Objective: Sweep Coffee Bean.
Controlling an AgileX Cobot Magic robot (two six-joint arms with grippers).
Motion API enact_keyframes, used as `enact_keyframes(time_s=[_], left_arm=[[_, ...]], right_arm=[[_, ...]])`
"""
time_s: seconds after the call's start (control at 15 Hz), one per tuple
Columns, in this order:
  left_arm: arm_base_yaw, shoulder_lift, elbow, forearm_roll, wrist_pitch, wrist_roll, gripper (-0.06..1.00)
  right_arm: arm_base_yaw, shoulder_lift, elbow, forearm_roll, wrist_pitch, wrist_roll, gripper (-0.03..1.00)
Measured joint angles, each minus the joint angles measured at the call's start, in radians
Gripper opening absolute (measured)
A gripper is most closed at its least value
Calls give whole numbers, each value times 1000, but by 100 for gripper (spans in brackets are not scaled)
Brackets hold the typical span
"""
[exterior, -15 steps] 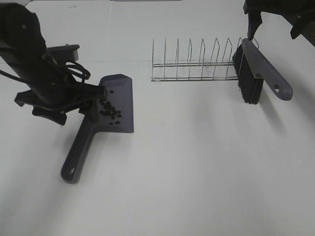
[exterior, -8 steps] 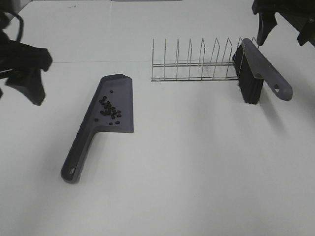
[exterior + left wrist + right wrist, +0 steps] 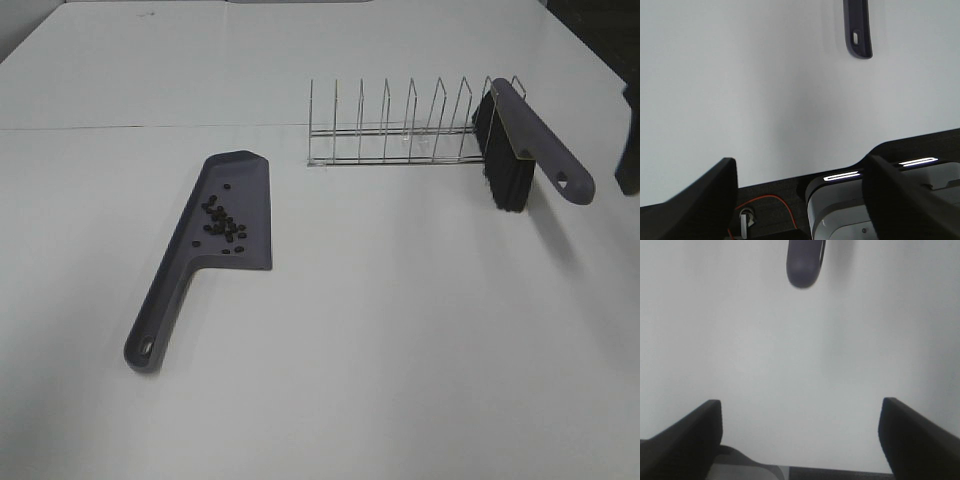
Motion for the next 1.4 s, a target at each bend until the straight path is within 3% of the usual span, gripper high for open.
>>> enact_keyframes(time_s=[0.2,0.6,1.0,1.4], left_arm=[[0,-249,112,1,-27,69,65],[0,-561,231,-1,-100,124,65],[0,-607,264,-135,-156,331,65],[0,-608,264,-121,-157,354,65]], right_arm=[[0,-241,209,0,-10,-13,71],[0,-754,485,1,-54,-28,71],[1,-1219,576,44,-92,-146,71],[1,-1350,576,88,-97,-198,71]])
